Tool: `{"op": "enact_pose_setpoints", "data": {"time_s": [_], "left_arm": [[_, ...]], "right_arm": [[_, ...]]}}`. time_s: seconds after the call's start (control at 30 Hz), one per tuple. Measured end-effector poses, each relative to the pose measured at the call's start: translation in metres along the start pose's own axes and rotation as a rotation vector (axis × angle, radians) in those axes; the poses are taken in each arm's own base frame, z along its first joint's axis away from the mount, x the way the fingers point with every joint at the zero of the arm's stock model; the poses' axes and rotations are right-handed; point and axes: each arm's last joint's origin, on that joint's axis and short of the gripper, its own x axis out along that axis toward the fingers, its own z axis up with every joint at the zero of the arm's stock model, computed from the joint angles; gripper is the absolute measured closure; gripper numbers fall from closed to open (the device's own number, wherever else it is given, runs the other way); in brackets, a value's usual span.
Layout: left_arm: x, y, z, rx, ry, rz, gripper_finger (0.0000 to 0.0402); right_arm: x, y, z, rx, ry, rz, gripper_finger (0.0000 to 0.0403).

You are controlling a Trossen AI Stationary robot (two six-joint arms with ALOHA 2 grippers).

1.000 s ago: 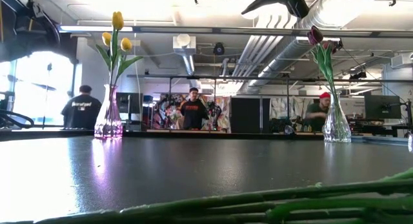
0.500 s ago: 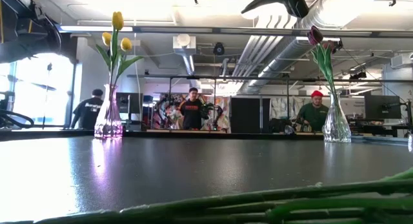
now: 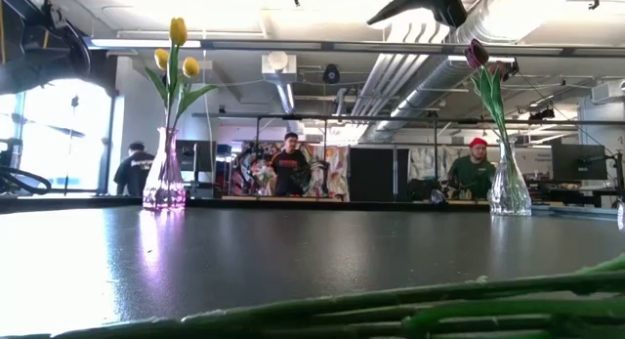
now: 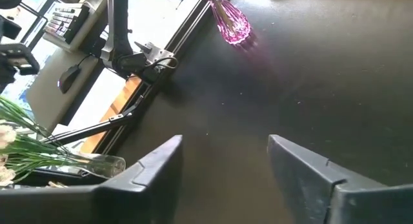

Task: Sort flowers into vase by color
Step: Put the top white flowers into the bottom transparent vase, then put the white flowers into the bottom transparent vase

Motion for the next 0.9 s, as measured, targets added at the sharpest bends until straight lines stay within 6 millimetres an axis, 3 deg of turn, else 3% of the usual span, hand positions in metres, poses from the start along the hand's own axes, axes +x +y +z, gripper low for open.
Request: {"op": "enact_pose_setpoints", "data": {"time_s": [0.2,0.4,0.6,0.73,0.9], "left_arm": [[-0.005,-0.003,0.019,0.08,-0.141,-0.003,0.0132],[-0.013,0.004,0.038,0.204,-0.297,0.169,0.0128],[-0.018,0.008,0.052,0.252,-0.383,0.288,0.0128],[-0.018,0.009,0.054,0.315,-0.39,0.323,0.0128],[-0.013,0.01,0.053,0.381,-0.395,0.394,0.0128]], "right_arm": [[0.0,0.0,0.0,0.004,-0.002,-0.001,0.0149],[0.0,-0.008,-0.004,0.084,0.03,-0.077,0.0145],[-0.004,-0.025,-0.014,0.155,0.186,-0.236,0.0157],[-0.005,-0.027,-0.022,0.202,0.413,-0.229,0.0163],[-0.008,-0.017,-0.042,-0.021,0.54,-0.127,0.0172]]}}
